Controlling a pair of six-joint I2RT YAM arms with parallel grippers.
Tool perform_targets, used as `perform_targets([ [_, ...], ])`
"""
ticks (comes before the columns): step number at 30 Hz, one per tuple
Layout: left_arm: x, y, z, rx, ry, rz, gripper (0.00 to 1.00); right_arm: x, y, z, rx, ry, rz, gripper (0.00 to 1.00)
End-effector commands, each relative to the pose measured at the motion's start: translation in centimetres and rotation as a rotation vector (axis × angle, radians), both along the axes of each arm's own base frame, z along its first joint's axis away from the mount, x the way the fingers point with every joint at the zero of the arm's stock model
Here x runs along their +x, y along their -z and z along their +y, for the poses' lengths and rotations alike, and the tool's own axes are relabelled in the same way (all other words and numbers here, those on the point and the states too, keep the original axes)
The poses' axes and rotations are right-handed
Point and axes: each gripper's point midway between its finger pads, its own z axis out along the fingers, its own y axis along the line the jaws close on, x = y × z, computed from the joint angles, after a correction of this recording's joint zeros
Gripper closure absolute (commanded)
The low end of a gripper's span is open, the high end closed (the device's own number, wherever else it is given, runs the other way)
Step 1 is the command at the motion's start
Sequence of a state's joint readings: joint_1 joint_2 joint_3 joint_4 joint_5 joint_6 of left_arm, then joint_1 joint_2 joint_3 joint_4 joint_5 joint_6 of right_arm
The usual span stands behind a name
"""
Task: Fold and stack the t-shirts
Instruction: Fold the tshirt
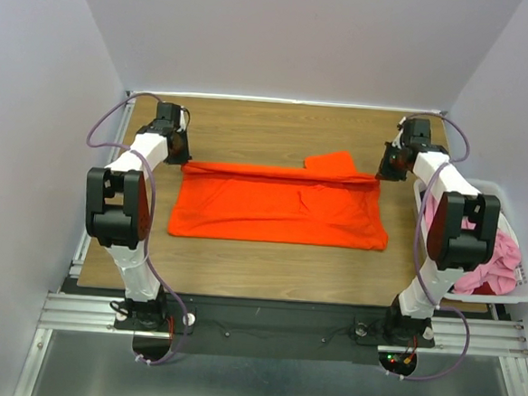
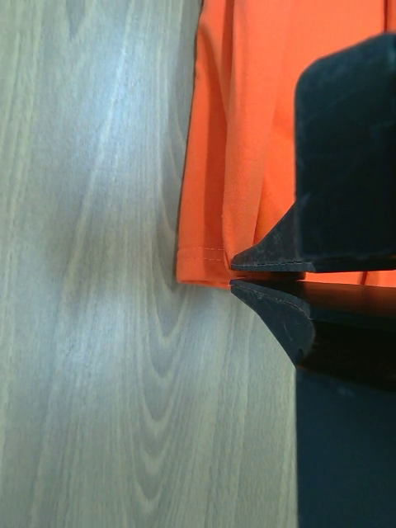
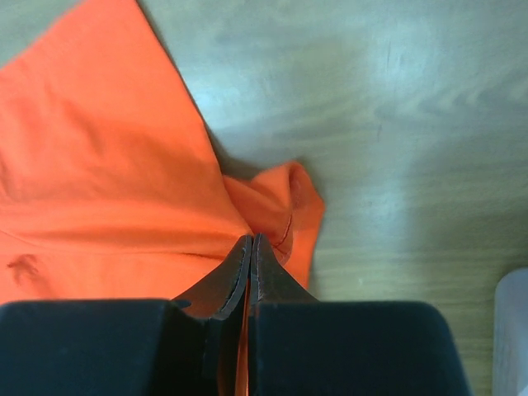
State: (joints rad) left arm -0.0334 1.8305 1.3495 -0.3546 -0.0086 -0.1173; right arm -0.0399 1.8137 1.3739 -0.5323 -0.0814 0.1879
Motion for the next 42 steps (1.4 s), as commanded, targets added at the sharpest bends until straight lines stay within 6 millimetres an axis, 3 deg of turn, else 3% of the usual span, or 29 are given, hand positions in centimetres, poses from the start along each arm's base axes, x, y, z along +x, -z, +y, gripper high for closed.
perform_targets([
  [1, -0.5, -0.3, 0.3, 0.011, -0.026, -0.013, 0.97, -0.9, 0.8, -0.7, -0.012, 0.049, 0.012, 0.99],
  [4, -1.1, 1.3, -0.2, -0.009, -0.021, 0.021, 0.90, -1.5, 2.4, -0.8, -0.012, 0.060, 0.054, 0.99],
  [5, -1.2, 1.7, -0.3, -0.015, -0.020, 0.028, 0.82, -1.6, 2.7, -0.7, -0.006, 0.062, 0.063, 0.97],
  [7, -1.5, 2.6, -0.5, -0.024, -0.025, 0.050, 0.78, -1.7, 3.3, -0.5, 0.006, 0.060, 0.080, 0.94],
  [8, -1.6, 2.7, -0.4, -0.027, -0.032, 0.053, 0.70, -1.7, 3.3, -0.1, 0.021, 0.049, 0.080, 0.90],
  [10, -1.7, 1.9, -0.5, -0.034, -0.039, 0.039, 0.59, -1.4, 2.3, 0.3, 0.036, 0.031, 0.055, 0.82],
  [11, -1.8, 1.5, -0.6, -0.042, -0.049, 0.032, 0.48, -1.0, 1.4, 0.5, 0.046, 0.020, 0.031, 0.72],
  [13, -1.5, -0.3, -0.7, -0.054, -0.060, -0.012, 0.31, -0.4, -0.5, 0.7, 0.046, 0.002, -0.018, 0.61],
  [14, -1.5, -0.9, -0.8, -0.060, -0.068, -0.023, 0.15, 0.0, -1.2, 0.8, 0.045, -0.008, -0.038, 0.52],
  [16, -1.6, -2.6, -0.7, -0.071, -0.094, -0.057, 0.02, 0.9, -3.1, 1.6, 0.050, -0.055, -0.088, 0.46],
  [18, -1.8, -3.6, -0.5, -0.074, -0.117, -0.076, 0.02, 1.9, -4.2, 2.5, 0.048, -0.099, -0.122, 0.46],
  [21, -2.1, -5.4, -0.5, -0.080, -0.122, -0.112, 0.02, 3.5, -4.1, 3.9, 0.031, -0.158, -0.131, 0.46],
  [23, -2.3, -5.6, -0.5, -0.079, -0.123, -0.107, 0.02, 4.5, -3.7, 4.4, 0.028, -0.167, -0.131, 0.46],
  [24, -2.5, -5.5, -0.5, -0.076, -0.123, -0.098, 0.02, 5.0, -2.4, 4.6, 0.023, -0.167, -0.106, 0.46],
  [25, -2.6, -5.5, -0.4, -0.073, -0.127, -0.097, 0.02, 6.2, -3.3, 4.8, 0.021, -0.168, -0.135, 0.46],
  [26, -2.8, -5.2, -0.4, -0.073, -0.129, -0.088, 0.02, 6.8, -1.8, 5.3, 0.022, -0.181, -0.111, 0.46],
  [27, -2.8, -5.3, -0.4, -0.075, -0.129, -0.091, 0.03, 7.4, -2.9, 5.6, 0.024, -0.187, -0.138, 0.46],
  [30, -3.1, -5.1, -0.7, -0.085, -0.120, -0.087, 0.05, 9.4, -1.8, 6.5, 0.006, -0.213, -0.140, 0.48],
  [31, -3.4, -5.1, -0.8, -0.089, -0.120, -0.086, 0.06, 9.8, -0.5, 6.7, 0.005, -0.218, -0.121, 0.48],
  [32, -3.4, -5.0, -0.8, -0.088, -0.118, -0.086, 0.06, 10.6, -0.7, 6.8, 0.004, -0.221, -0.134, 0.48],
  [33, -3.6, -5.0, -0.8, -0.090, -0.117, -0.085, 0.06, 10.8, 0.4, 7.0, -0.002, -0.227, -0.117, 0.49],
  [34, -3.6, -5.0, -0.8, -0.090, -0.117, -0.086, 0.06, 11.1, 0.0, 7.2, -0.011, -0.229, -0.129, 0.49],
  [42, -4.1, -4.7, -0.9, -0.088, -0.103, -0.084, 0.12, 12.1, 3.4, 8.2, -0.079, -0.249, -0.091, 0.51],
])
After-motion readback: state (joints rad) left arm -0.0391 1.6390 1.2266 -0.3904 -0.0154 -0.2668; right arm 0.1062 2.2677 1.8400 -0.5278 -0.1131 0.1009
